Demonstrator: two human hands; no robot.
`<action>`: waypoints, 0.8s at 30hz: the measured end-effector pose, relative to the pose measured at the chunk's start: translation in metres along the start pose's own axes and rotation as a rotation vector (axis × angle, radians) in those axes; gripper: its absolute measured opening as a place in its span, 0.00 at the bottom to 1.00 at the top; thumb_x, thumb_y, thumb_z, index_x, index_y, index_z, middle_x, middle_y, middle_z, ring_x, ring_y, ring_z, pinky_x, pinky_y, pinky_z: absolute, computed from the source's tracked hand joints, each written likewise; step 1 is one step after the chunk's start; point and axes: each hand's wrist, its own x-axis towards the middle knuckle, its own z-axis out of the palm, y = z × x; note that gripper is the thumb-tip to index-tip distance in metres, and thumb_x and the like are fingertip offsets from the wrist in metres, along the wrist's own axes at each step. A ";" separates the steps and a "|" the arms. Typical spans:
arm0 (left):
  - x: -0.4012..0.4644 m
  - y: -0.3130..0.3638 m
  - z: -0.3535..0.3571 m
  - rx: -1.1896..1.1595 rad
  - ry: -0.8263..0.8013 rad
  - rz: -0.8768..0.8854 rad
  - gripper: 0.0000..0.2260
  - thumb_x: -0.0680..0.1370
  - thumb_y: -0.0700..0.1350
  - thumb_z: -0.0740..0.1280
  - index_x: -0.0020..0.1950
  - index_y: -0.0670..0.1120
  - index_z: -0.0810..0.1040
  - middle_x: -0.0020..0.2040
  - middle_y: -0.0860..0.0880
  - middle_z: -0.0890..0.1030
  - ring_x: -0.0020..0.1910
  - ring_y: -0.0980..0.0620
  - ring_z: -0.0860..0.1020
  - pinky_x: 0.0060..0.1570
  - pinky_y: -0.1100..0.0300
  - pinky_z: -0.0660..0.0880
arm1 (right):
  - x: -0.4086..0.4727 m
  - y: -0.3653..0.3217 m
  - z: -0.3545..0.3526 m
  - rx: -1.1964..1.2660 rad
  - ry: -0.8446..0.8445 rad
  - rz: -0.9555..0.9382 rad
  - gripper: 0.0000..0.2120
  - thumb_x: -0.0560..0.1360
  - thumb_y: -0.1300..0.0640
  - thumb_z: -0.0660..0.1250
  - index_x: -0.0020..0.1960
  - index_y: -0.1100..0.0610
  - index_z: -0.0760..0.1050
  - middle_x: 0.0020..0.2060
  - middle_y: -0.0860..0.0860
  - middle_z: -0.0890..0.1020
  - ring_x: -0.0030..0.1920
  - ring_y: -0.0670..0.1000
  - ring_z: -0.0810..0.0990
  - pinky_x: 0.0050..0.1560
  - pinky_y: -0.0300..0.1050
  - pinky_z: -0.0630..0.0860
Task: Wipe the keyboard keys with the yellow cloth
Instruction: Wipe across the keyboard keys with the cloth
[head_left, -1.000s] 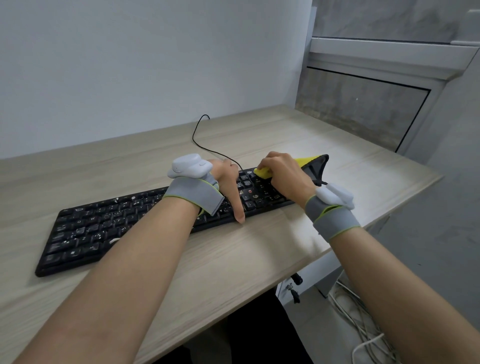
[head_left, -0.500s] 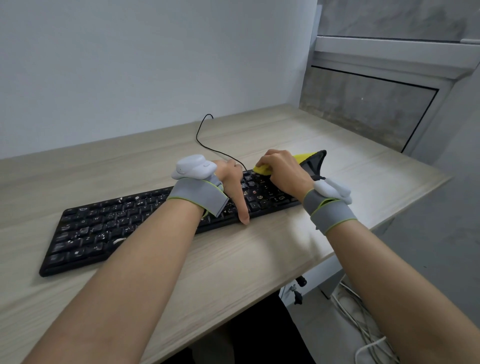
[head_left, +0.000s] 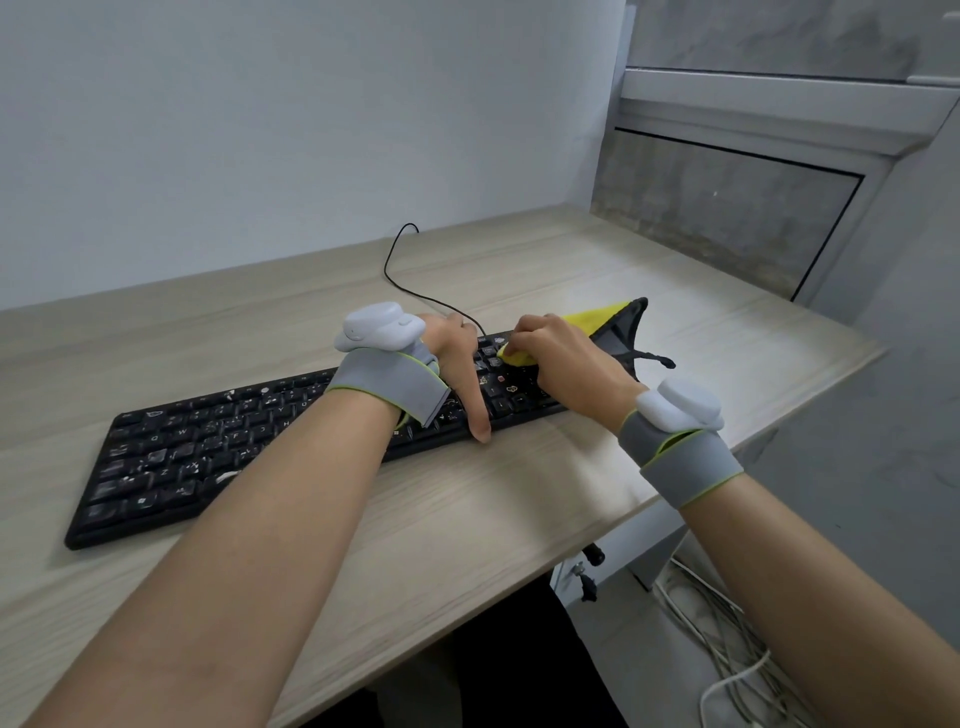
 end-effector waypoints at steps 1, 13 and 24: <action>0.000 0.000 0.000 -0.001 -0.006 -0.003 0.44 0.50 0.69 0.76 0.56 0.47 0.66 0.57 0.49 0.68 0.56 0.47 0.71 0.58 0.51 0.73 | -0.002 0.000 -0.001 -0.003 -0.005 -0.002 0.26 0.66 0.79 0.55 0.59 0.64 0.76 0.57 0.60 0.76 0.56 0.62 0.73 0.53 0.56 0.73; -0.004 0.001 -0.001 -0.002 -0.016 -0.016 0.48 0.45 0.71 0.74 0.56 0.47 0.66 0.57 0.50 0.68 0.57 0.47 0.70 0.59 0.51 0.73 | -0.024 0.005 -0.006 0.061 -0.023 -0.017 0.27 0.64 0.79 0.55 0.56 0.61 0.79 0.54 0.58 0.78 0.51 0.62 0.76 0.48 0.56 0.75; -0.004 -0.001 -0.002 -0.012 -0.024 -0.005 0.44 0.54 0.67 0.77 0.60 0.46 0.66 0.60 0.49 0.67 0.59 0.47 0.70 0.60 0.50 0.72 | -0.046 0.022 -0.008 0.209 0.046 -0.070 0.25 0.65 0.80 0.55 0.51 0.62 0.81 0.52 0.57 0.81 0.50 0.58 0.79 0.49 0.41 0.74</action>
